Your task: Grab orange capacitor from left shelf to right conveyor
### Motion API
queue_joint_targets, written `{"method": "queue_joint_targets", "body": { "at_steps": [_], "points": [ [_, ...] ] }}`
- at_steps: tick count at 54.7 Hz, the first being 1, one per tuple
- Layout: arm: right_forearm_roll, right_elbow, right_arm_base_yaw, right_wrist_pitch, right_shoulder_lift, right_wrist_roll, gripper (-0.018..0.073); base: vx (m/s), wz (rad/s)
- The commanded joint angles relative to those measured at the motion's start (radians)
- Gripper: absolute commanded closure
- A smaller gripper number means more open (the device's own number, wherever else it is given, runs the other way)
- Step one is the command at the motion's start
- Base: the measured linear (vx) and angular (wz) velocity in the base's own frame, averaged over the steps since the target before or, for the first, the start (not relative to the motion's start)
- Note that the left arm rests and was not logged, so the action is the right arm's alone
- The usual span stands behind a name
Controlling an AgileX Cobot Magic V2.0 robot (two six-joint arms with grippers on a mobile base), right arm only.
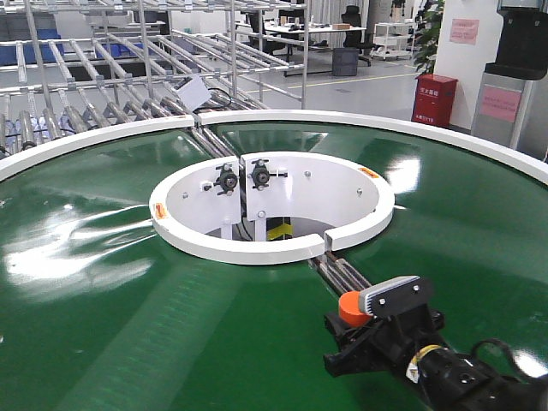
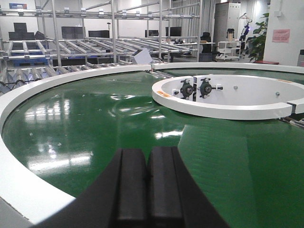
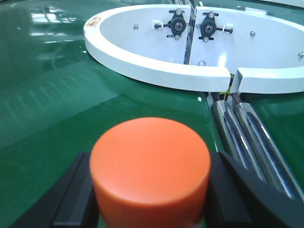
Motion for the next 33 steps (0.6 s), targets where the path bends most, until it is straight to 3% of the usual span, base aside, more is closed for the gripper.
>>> {"method": "queue_joint_targets", "body": {
  "at_steps": [1,33],
  "points": [
    [-0.008,-0.074,-0.006,-0.121,0.018,-0.013,0.0222,0.0,0.0],
    [-0.008,-0.134,-0.006,-0.146,0.185,-0.01,0.0213,0.0,0.0]
  ]
}}
